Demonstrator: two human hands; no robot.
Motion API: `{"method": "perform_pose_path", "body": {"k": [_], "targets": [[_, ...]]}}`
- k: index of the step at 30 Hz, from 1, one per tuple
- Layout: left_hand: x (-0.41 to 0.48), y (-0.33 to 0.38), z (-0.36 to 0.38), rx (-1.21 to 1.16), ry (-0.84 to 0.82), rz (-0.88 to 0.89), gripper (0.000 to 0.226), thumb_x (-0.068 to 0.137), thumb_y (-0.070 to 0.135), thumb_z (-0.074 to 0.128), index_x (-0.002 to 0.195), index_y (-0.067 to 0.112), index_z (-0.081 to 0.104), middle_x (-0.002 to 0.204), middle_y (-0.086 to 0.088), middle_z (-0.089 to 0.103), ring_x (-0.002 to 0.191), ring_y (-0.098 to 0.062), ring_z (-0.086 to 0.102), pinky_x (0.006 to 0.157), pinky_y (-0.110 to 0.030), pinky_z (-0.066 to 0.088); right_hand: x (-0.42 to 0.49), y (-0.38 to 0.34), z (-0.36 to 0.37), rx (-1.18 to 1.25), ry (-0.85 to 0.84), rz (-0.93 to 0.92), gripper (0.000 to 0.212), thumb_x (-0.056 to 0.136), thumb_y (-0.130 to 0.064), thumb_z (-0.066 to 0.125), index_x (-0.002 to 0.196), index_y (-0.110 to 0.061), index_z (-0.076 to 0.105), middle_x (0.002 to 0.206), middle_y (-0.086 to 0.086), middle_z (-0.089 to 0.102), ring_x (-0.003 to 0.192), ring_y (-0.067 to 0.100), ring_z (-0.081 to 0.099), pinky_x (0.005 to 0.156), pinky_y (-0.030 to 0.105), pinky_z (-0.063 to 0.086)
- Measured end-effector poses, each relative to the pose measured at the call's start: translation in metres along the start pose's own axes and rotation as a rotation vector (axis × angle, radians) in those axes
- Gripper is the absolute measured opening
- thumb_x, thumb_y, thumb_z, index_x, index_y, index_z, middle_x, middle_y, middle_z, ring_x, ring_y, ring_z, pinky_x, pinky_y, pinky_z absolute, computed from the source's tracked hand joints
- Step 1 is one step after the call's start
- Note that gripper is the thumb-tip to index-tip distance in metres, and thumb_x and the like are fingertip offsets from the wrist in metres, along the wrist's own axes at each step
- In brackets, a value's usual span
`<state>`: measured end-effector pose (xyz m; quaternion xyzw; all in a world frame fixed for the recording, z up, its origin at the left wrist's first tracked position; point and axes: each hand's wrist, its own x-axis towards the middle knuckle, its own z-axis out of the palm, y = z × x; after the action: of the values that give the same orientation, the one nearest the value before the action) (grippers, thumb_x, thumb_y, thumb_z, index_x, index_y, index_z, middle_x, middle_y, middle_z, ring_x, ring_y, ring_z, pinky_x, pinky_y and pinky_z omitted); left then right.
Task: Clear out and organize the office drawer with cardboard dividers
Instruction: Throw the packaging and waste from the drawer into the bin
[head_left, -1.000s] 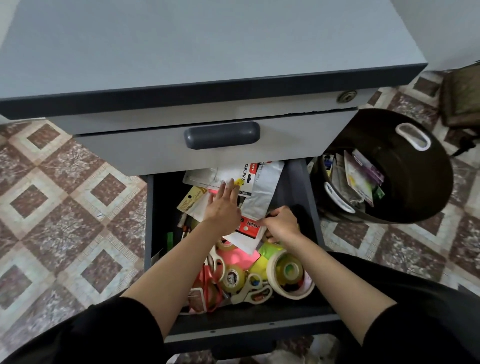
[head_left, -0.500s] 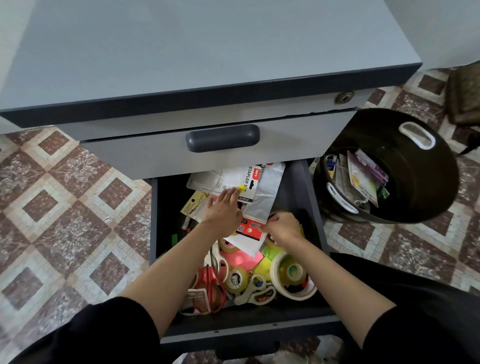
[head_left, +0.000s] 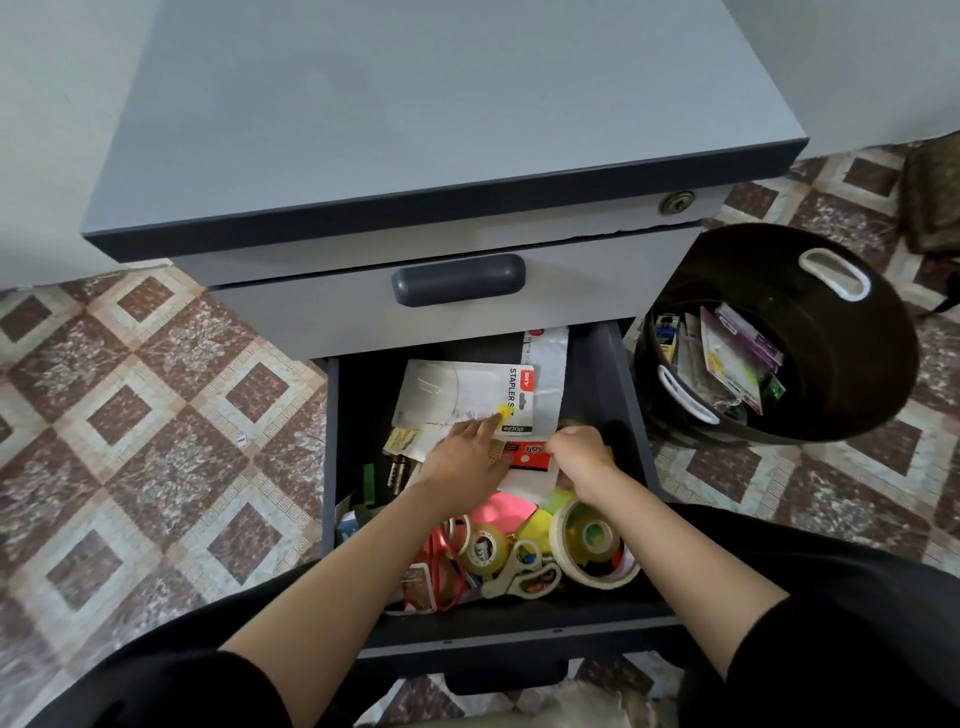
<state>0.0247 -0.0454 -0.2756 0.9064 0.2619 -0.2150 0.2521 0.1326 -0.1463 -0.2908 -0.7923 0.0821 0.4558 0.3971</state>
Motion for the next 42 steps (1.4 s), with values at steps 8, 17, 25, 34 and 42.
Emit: {"method": "perform_pose_path", "body": {"k": [8,17,25,34,42], "targets": [[-0.015,0.000,0.006,0.008,0.009,0.013,0.054,0.098,0.032,0.038,0.147,0.017,0.021,0.146,-0.004,0.038,0.136,-0.019,0.029,0.107,-0.034,0.033,0.000,0.001,0.001,0.109,-0.064,0.039,0.019,0.091,-0.004,0.052,0.079,-0.013,0.063,0.086,0.009,0.068,0.085,0.026,0.067,0.082,0.042,0.056],[0.009,-0.002,-0.005,0.236,0.105,-0.012,0.046,0.098,0.033,0.036,0.141,0.017,0.035,0.139,-0.011,0.027,0.129,-0.025,0.025,0.105,-0.039,0.030,0.006,-0.001,0.004,0.050,-0.139,-0.006,0.028,0.093,-0.001,0.044,0.098,-0.022,0.062,0.097,0.007,0.067,0.093,0.025,0.066,0.082,0.040,0.056],[0.006,-0.011,-0.002,-0.006,0.004,-0.006,0.058,0.097,0.040,0.041,0.146,0.017,0.020,0.158,0.000,-0.008,0.144,-0.025,0.015,0.116,-0.042,0.020,0.009,-0.006,0.004,0.153,-0.141,0.058,0.031,0.080,0.008,0.045,0.101,-0.002,0.066,0.106,0.024,0.065,0.097,0.034,0.064,0.087,0.043,0.053],[-0.010,-0.011,0.002,-0.173,0.103,0.048,0.059,0.093,0.041,0.049,0.145,0.021,0.027,0.155,0.006,0.018,0.136,-0.019,0.032,0.108,-0.034,0.034,0.007,-0.001,0.005,0.195,-0.226,0.032,0.025,0.082,-0.016,0.071,0.105,-0.009,0.066,0.099,0.012,0.071,0.091,0.028,0.068,0.085,0.042,0.055],[-0.029,-0.009,0.002,-0.397,0.285,0.031,0.041,0.095,0.030,0.051,0.134,0.017,0.046,0.136,0.001,0.050,0.114,-0.014,0.054,0.090,-0.025,0.045,-0.003,0.000,0.002,0.039,-0.120,-0.029,0.021,0.086,0.001,0.061,0.096,-0.017,0.065,0.103,0.010,0.069,0.095,0.027,0.066,0.085,0.041,0.054]]}}
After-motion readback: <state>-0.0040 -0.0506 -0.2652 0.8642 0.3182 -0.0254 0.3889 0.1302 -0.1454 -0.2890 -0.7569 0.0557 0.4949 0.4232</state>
